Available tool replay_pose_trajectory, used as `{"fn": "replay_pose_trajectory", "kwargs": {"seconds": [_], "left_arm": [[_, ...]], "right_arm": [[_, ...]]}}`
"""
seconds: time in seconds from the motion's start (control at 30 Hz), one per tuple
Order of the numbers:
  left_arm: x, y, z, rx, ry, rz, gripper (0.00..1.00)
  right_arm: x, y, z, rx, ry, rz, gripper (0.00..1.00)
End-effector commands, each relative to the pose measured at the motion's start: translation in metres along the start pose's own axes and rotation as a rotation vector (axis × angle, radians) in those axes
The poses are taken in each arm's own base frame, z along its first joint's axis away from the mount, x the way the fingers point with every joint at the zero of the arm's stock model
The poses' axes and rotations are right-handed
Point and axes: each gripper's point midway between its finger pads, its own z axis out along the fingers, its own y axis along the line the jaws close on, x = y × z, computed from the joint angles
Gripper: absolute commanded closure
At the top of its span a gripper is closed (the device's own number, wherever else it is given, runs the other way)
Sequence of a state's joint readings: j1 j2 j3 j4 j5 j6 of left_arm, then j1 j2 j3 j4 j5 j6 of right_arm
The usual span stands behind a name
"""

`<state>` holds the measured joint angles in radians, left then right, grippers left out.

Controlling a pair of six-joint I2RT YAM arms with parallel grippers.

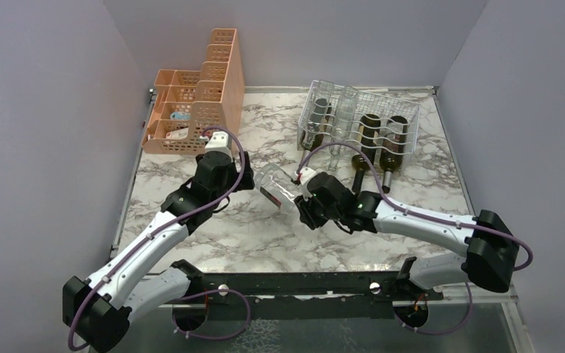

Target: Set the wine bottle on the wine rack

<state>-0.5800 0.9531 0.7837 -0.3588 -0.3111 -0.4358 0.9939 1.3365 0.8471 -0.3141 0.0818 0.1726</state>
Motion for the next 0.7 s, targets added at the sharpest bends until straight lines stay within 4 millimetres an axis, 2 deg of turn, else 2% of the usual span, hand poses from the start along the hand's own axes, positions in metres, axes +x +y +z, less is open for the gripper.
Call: {"fn": "replay_pose_trajectory", "kwargs": {"seconds": [0.0, 0.17, 0.33, 0.5, 0.67], "left_arm": [[-0.019, 0.006, -0.015, -0.03, -0.058, -0.004, 0.11], [-0.033, 0.009, -0.028, -0.028, -0.114, -0.021, 0.1], [-0.038, 0.008, -0.036, -0.01, -0.139, -0.028, 0.1], [-0.037, 0.007, -0.04, 0.009, -0.142, -0.027, 0.1], [-0.036, 0.005, -0.044, 0.031, -0.141, -0.025, 0.1]], "right_arm": [[-0.121, -0.014, -0.058, 0.096, -0.409, 0.045, 0.99], [-0.169, -0.041, -0.106, 0.248, -0.587, 0.109, 0.99], [-0.199, -0.076, -0.138, 0.42, -0.683, 0.153, 0.99], [-0.218, -0.11, -0.16, 0.509, -0.737, 0.223, 0.99], [-0.222, -0.15, -0.173, 0.565, -0.756, 0.343, 0.99]]}}
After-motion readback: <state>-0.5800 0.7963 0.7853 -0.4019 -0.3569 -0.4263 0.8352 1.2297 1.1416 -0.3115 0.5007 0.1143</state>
